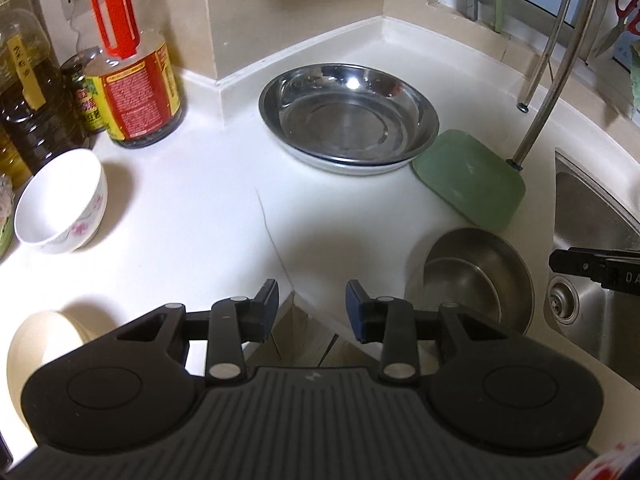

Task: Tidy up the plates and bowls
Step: 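Move the left gripper back toward the green square plate edge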

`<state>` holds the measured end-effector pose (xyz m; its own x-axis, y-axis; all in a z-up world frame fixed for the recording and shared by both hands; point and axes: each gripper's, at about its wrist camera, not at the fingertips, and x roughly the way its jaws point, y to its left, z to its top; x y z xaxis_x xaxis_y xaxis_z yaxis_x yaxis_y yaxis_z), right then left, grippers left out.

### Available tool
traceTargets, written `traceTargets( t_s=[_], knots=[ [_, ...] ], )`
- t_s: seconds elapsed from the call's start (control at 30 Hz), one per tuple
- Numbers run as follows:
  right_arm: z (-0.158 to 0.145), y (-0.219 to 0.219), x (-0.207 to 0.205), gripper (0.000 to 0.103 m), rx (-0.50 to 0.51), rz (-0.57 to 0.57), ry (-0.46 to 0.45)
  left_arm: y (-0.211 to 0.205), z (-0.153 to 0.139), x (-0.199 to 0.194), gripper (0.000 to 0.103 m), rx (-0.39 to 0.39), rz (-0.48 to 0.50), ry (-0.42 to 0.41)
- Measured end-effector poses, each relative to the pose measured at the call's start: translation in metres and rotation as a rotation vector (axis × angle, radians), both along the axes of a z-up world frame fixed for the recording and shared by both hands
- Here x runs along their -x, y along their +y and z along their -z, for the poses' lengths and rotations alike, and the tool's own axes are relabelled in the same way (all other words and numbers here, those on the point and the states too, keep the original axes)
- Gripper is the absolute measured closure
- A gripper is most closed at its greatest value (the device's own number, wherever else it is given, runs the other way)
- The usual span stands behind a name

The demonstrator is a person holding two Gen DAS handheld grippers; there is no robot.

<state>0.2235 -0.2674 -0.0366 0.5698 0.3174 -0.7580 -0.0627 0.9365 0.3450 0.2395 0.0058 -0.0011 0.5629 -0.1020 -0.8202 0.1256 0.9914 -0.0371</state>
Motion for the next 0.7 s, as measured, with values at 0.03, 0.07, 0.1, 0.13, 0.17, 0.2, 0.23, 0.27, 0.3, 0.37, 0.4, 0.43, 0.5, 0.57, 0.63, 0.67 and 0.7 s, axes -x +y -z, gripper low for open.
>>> traceTargets(
  t_s=[0.03, 0.07, 0.1, 0.13, 0.17, 0.2, 0.23, 0.27, 0.3, 0.37, 0.4, 0.43, 0.5, 0.57, 0.63, 0.67, 0.7],
  knots=[
    [0.001, 0.000, 0.000, 0.068, -0.001, -0.001, 0.003, 0.001, 0.000, 0.002, 0.069, -0.001, -0.006, 0.002],
    [0.002, -0.001, -0.001, 0.068, -0.004, -0.003, 0.005, 0.001, 0.000, 0.003, 0.069, -0.002, -0.011, 0.002],
    [0.002, -0.001, -0.001, 0.068, -0.005, -0.005, 0.007, 0.002, 0.000, 0.003, 0.069, -0.002, -0.016, 0.003],
    [0.002, -0.001, -0.001, 0.068, -0.006, -0.006, 0.008, 0.002, 0.000, 0.004, 0.069, -0.002, -0.021, 0.004],
    [0.003, -0.002, -0.002, 0.068, -0.007, -0.007, 0.009, 0.003, 0.001, 0.005, 0.069, -0.003, -0.026, 0.004],
    [0.003, -0.001, -0.002, 0.068, -0.008, -0.005, 0.011, 0.003, 0.001, 0.005, 0.069, -0.004, -0.030, 0.004],
    [0.003, -0.001, -0.002, 0.068, -0.009, -0.003, 0.011, 0.003, 0.001, 0.005, 0.069, -0.004, -0.034, 0.005],
    [0.004, -0.002, -0.002, 0.068, -0.011, 0.001, 0.012, 0.003, 0.001, 0.004, 0.069, -0.002, -0.038, 0.007],
    [0.004, -0.003, -0.003, 0.068, -0.012, 0.004, 0.013, 0.003, 0.002, 0.003, 0.069, 0.003, -0.041, 0.010],
    [0.005, -0.005, -0.003, 0.068, -0.013, 0.016, 0.015, 0.004, 0.002, 0.001, 0.069, 0.015, -0.041, 0.012],
    [0.006, -0.007, -0.004, 0.068, -0.015, 0.024, 0.017, 0.004, 0.001, 0.000, 0.069, 0.021, -0.041, 0.011],
    [0.007, -0.010, -0.005, 0.068, -0.016, 0.035, 0.020, 0.004, 0.001, -0.002, 0.069, 0.025, -0.037, 0.008],
    [0.008, -0.013, -0.005, 0.068, -0.019, 0.056, 0.022, 0.002, -0.001, -0.006, 0.069, 0.033, -0.020, -0.010],
    [0.010, -0.019, -0.007, 0.068, -0.020, 0.077, 0.021, 0.000, -0.002, -0.013, 0.069, 0.054, 0.001, -0.029],
    [0.011, -0.024, -0.010, 0.068, -0.021, 0.102, 0.016, -0.001, -0.002, -0.024, 0.069, 0.092, 0.023, -0.032],
    [0.012, -0.026, -0.012, 0.068, -0.021, 0.114, 0.015, -0.002, 0.000, -0.030, 0.070, 0.105, 0.032, -0.031],
    [0.013, -0.028, -0.014, 0.068, -0.021, 0.128, 0.014, -0.004, 0.001, -0.036, 0.070, 0.115, 0.045, -0.036]
  ],
)
